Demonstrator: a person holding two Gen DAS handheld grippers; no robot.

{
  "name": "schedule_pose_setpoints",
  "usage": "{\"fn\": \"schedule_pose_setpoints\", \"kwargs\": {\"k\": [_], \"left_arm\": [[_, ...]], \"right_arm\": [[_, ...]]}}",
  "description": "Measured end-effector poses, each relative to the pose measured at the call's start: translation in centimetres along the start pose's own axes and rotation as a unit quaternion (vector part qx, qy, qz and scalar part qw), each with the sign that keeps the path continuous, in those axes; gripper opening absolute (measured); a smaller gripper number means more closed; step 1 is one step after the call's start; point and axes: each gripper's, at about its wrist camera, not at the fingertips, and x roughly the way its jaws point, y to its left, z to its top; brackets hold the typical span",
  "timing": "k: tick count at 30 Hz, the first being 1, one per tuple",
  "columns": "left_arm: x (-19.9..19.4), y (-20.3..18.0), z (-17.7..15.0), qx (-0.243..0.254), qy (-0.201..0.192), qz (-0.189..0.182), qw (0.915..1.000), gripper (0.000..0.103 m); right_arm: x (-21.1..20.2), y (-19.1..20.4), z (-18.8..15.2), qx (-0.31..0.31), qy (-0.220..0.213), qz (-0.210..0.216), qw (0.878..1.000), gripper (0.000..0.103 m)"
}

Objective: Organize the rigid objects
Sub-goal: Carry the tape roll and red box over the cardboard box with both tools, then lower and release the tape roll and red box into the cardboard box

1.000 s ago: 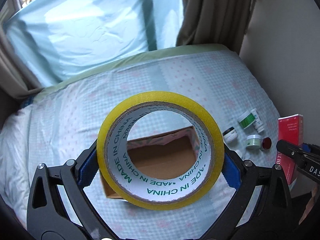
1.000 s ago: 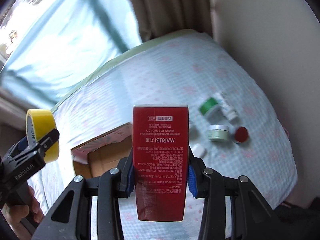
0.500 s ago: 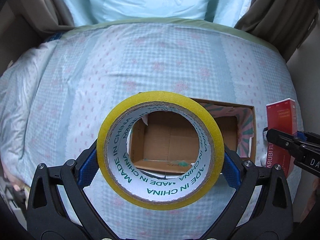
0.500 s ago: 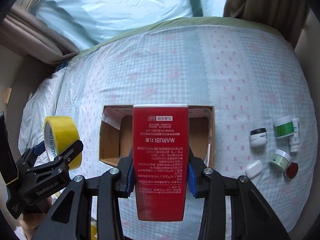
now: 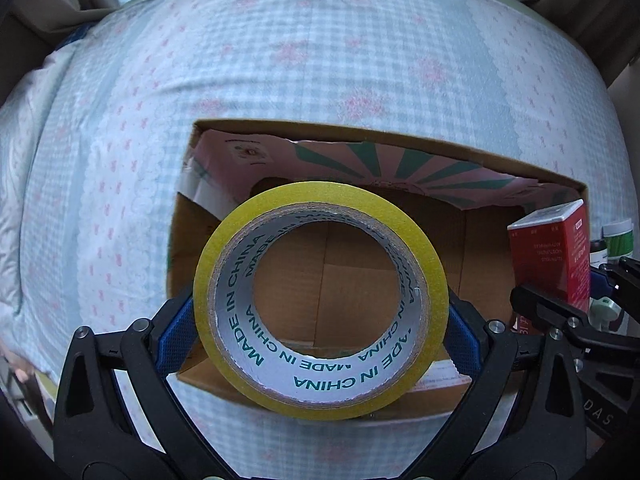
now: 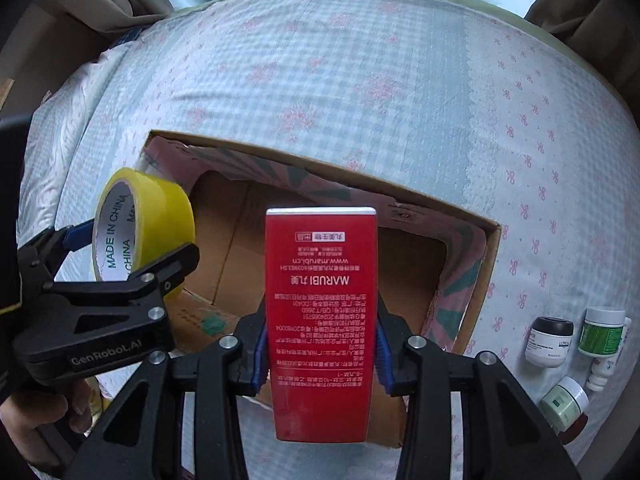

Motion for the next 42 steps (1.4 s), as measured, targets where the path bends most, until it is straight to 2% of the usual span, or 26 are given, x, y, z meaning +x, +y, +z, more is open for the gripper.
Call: {"fn": "schedule_pose_setpoints", "kwargs": {"k": [7,13,14,15,16,18,22,27,32,42], "left_arm": [[2.4,-0.5,0.4,0.013,0.021,0.015,0.9996,0.1],[1.8,-1.2,0.9,0.041,0.007,0.039,0.9984,0.101],[1.8,-1.3,1.0,0.042,0.01,0.039,0.9983,0.101],[1.8,-1.3,1.1,0.041,0.015,0.034,0.9985,0.103],[1.8,-1.3,1.2,0.04,0.019,0.028,0.9986,0.103],[1.7,-1.5,1.4,0.043,0.015,0.032,0.9985,0.103],[1.4,-1.8,1.6,0.049,0.011,0.026,0.9984,0.103],[0.5,-1.4,1.2,0.04,0.002,-0.006,0.9992,0.103],[-0.1,-0.9,0.6,0.049,-0.017,-0.029,0.9982,0.103],[-0.6,0.3,-0.4,0.046,-0.011,-0.029,0.9984,0.103]], "right_arm": [[2.9,-0.4,-0.7,-0.024,0.016,-0.004,1.0,0.038],[3.8,-0.1,-0.8,-0.027,0.023,-0.007,0.999,0.04],[4.0,0.0,-0.9,-0.024,0.029,-0.015,0.999,0.046],[4.1,0.0,-1.0,-0.021,0.038,-0.016,0.999,0.077],[4.3,-0.1,-1.2,-0.018,0.045,-0.006,0.999,0.102],[3.9,-0.2,-1.6,-0.014,0.039,0.008,0.999,0.103],[3.1,-0.4,-2.1,-0.022,0.012,0.006,1.0,0.103],[2.4,-1.3,-2.2,-0.001,0.011,0.009,1.0,0.103],[1.3,-1.6,-3.3,0.016,-0.011,0.01,1.0,0.103],[0.6,-1.7,-5.1,0.015,-0.034,0.013,0.999,0.103]]}}
